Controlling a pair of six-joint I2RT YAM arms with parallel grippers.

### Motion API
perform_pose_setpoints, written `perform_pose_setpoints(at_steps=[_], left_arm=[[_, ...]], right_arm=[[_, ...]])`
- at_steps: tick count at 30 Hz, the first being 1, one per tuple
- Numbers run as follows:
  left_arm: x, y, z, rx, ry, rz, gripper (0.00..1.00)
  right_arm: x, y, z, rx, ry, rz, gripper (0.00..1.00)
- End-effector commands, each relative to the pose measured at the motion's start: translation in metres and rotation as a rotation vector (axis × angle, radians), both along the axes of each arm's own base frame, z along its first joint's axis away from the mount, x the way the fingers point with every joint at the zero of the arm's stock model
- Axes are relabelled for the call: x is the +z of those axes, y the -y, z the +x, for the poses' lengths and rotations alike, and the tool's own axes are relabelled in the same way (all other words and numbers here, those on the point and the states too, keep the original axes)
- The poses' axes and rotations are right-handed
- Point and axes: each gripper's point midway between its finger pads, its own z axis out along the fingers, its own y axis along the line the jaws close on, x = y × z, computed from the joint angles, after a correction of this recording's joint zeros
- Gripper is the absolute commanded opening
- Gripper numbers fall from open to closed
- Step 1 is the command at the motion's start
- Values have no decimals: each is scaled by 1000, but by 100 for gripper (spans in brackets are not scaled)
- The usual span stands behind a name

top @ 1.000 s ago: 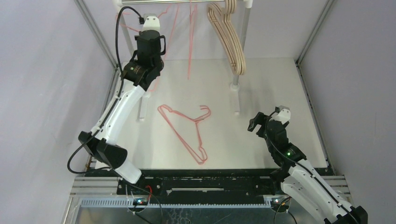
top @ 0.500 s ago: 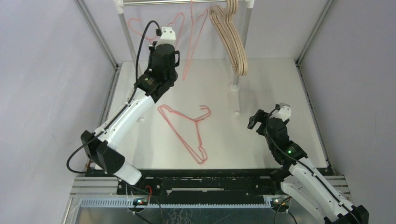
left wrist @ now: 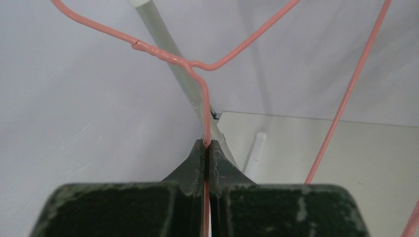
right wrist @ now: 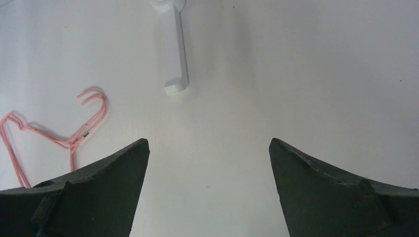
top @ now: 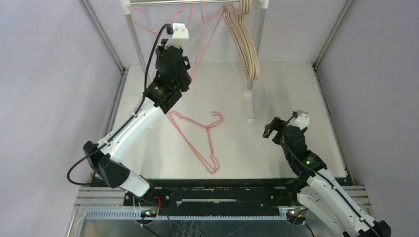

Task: Organize the hangers

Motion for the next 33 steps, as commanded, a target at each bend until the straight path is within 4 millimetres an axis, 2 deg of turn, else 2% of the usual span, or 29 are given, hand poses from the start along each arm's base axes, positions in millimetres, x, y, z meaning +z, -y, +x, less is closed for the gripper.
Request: perform_pose_setpoints(at_steps=[1, 18, 23, 28, 33], left_arm=[[39, 0, 1, 8, 80, -12, 0], [44, 33, 46, -71, -1, 58, 0], [33, 45, 63, -113, -73, 85, 0], [13, 55, 70, -156, -147, 115, 1], [-8, 63, 67, -229, -199, 102, 38]], right_arm=[[17, 2, 3, -17, 44, 12, 100], [17, 6, 5, -35, 45, -4, 100], [16, 6, 6, -36, 44, -8, 100], [16, 6, 6, -35, 43, -8, 100], [16, 4, 7, -30, 44, -2, 100]])
